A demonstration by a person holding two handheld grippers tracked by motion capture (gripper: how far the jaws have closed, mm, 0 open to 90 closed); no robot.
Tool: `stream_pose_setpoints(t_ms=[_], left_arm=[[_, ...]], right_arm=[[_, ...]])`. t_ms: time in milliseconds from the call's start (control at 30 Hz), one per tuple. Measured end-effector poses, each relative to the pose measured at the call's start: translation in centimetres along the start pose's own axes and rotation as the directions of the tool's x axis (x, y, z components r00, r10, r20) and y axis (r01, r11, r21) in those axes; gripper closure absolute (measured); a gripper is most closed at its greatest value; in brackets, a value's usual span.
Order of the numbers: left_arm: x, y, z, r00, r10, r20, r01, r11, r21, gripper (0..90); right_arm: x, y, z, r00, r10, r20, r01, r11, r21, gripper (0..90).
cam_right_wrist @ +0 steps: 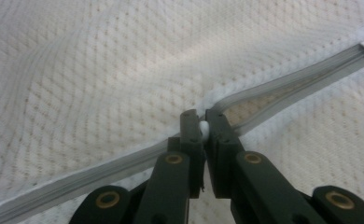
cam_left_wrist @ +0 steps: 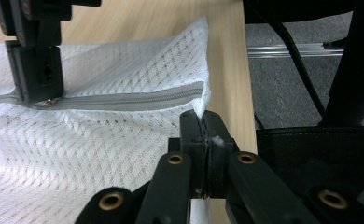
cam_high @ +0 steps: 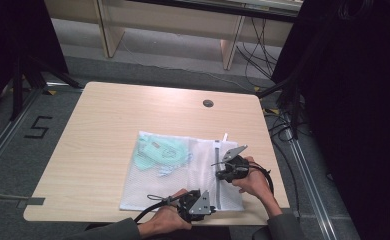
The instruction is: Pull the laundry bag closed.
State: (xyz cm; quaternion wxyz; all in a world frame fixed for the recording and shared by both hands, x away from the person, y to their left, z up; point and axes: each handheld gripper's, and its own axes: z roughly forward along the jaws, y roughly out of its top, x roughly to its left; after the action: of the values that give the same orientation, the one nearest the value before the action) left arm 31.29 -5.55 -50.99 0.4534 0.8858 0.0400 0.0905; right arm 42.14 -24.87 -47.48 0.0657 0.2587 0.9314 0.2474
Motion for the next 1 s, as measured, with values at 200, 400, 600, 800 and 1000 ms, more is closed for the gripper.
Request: stream_pose_setpoints(t_ms=[200,400,600,800,1000], left_arm=[[0.0,0.0,-0.1,1.0,-0.008,-0.002,0.008,0.9999,0.008,88.4],[0.0,0.1,-0.2,0.9999,-0.015,0.007,0.015,0.9998,0.011,88.5],[-0.2,0.1,-0.1,0.9999,-0.008,0.008,0.008,0.9999,0.011,88.5],[-0.2,0.0,-0.1,0.9999,-0.01,0.002,0.01,0.9999,0.009,88.4],[0.1,-0.1,-0.2,0.9994,-0.032,0.008,0.032,0.9995,0.004,88.4]], right_arm=[[-0.5,0.2,0.1,1.0,-0.008,0.005,0.008,1.0,-0.008,86.7],[-1.2,0.5,0.0,0.9997,-0.018,0.016,0.018,1.0,-0.014,86.8],[-1.7,0.7,0.1,0.9995,-0.011,0.03,0.011,1.0,-0.02,86.7],[-1.8,0.9,0.3,0.9996,-0.013,0.026,0.014,1.0,-0.021,86.7],[-2.1,1.0,0.3,0.9997,-0.012,0.019,0.012,1.0,-0.023,86.7]])
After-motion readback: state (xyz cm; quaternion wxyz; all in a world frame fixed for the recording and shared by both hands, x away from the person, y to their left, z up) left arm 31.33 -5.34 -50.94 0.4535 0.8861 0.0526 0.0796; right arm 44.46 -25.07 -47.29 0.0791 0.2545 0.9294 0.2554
